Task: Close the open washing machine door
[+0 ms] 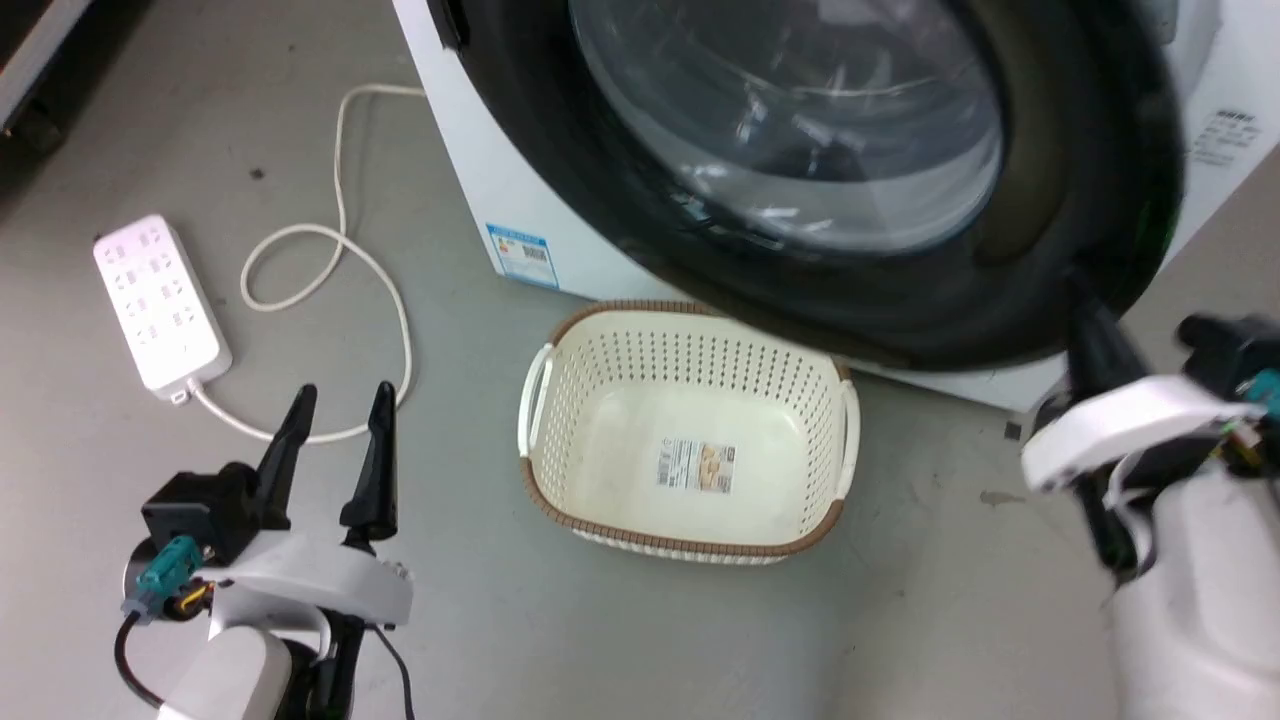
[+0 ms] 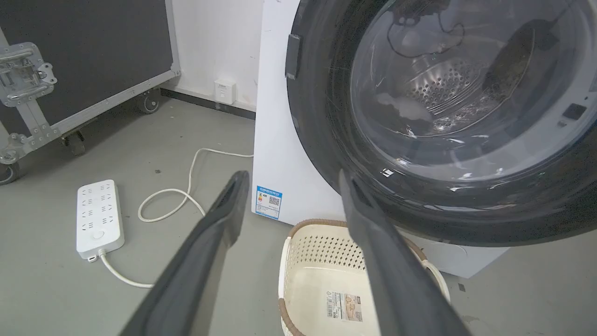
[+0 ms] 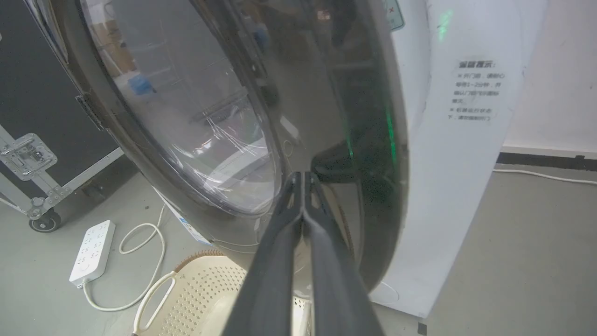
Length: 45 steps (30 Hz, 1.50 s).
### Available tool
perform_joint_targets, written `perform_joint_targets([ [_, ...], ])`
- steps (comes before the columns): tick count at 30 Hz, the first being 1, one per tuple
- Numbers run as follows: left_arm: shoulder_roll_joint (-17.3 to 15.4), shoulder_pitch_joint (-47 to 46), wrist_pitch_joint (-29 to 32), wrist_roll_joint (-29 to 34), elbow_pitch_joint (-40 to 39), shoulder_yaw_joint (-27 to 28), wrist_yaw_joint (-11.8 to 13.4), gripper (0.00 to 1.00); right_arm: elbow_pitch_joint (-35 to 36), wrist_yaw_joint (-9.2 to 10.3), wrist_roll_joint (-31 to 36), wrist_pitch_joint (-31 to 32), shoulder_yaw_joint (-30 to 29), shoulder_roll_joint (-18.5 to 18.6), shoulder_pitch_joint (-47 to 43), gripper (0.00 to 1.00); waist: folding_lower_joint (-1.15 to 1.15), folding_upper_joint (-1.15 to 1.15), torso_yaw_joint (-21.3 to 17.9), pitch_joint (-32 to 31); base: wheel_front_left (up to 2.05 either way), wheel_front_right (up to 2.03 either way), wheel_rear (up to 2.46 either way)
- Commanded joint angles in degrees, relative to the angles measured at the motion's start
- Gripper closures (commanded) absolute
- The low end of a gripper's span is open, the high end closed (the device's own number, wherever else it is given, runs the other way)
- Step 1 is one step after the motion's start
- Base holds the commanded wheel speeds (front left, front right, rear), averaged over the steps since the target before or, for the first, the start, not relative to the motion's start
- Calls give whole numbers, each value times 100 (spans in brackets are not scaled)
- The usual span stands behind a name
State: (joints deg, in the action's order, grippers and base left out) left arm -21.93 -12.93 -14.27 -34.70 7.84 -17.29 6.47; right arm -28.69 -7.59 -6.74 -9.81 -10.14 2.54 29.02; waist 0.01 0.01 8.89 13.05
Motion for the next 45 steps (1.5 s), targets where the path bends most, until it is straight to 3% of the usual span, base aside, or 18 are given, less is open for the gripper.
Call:
perform_joint_targets([
  [1, 30, -103, -53, 38, 16, 27, -36, 0, -42, 10, 86, -59, -126, 33, 202, 100, -1, -1, 46, 106, 0, 0, 0],
  [11, 234, -416, -68, -13, 161, 143, -261, 0, -250, 10, 729, -158, -1291, 33, 1186, 100, -1, -1, 274, 578, 0, 0, 0],
  [18, 362, -493, -72, 29, 246, 337, -373, 0, -176, 10, 1173, -156, -1738, 33, 1652, 100, -1, -1, 434, 777, 0, 0, 0],
  [28, 491, -386, -73, 269, 353, 587, -483, 0, -63, 10, 1182, -383, -2158, 33, 1732, 100, -1, -1, 342, 446, 0, 0, 0],
  [34, 538, -124, -73, 601, 320, 758, -397, 0, 337, 10, 878, -500, -1702, 33, 983, 100, -1, -1, -92, -197, 0, 0, 0],
  [45, 623, 326, -73, 1028, 127, 896, -131, 0, 1662, 10, 501, -490, -270, 33, -1615, 100, -1, -1, -869, -1008, 0, 0, 0],
])
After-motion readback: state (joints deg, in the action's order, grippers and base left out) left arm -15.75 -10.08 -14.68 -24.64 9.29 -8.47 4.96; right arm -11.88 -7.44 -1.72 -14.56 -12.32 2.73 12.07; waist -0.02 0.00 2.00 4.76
